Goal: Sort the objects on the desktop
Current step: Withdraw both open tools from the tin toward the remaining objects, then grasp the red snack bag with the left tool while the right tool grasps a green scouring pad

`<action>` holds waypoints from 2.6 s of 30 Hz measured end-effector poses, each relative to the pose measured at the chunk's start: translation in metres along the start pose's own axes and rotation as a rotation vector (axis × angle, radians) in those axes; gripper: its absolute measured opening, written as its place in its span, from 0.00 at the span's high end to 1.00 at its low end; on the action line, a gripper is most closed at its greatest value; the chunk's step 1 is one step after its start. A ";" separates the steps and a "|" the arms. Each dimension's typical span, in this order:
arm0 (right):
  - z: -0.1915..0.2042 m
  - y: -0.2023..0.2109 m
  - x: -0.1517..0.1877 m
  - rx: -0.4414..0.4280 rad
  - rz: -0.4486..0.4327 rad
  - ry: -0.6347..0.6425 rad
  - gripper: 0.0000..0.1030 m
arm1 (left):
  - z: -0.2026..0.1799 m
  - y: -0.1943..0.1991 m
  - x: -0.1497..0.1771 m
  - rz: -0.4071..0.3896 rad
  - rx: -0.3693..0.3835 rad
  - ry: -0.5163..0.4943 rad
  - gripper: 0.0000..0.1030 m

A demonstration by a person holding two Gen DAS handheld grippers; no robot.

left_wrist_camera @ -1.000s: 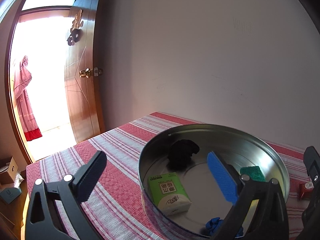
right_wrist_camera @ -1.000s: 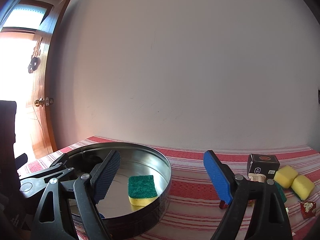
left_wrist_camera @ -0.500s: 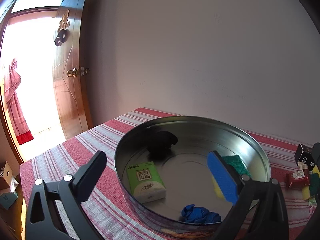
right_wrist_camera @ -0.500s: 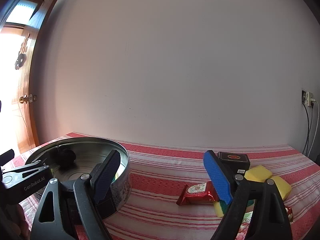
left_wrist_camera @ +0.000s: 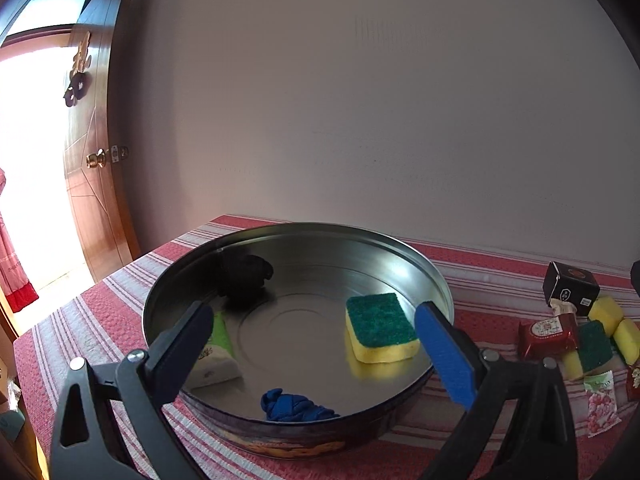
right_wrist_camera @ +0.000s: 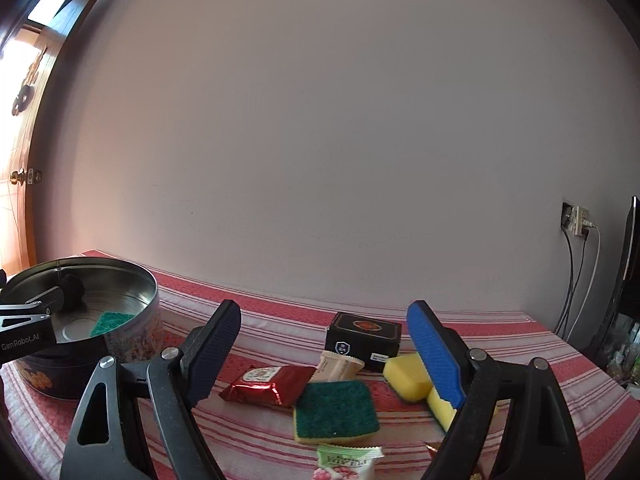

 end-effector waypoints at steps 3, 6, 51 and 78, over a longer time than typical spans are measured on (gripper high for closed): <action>-0.021 0.006 0.001 0.024 -0.013 0.024 0.15 | -0.021 0.006 0.002 0.003 0.045 -0.025 0.01; -0.040 0.009 0.002 0.052 -0.023 0.044 0.15 | -0.044 0.011 0.005 0.016 0.106 -0.057 0.01; -0.140 0.002 0.038 0.200 0.067 -0.225 0.15 | -0.253 -0.016 0.070 0.368 0.637 -0.540 0.65; -0.047 -0.076 0.103 -0.272 0.490 -0.469 0.15 | -0.193 0.018 -0.033 0.061 0.596 -0.224 0.65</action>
Point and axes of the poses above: each gripper's, at about its wrist camera, not at the fingertips, and y roughly against the way its jaws point, z to its left, x to its underside, the point moved 10 cm from there along -y, roughly the way its jaws point, and after that the axes turned 12 degrees about -x, right-handed, at the moved point
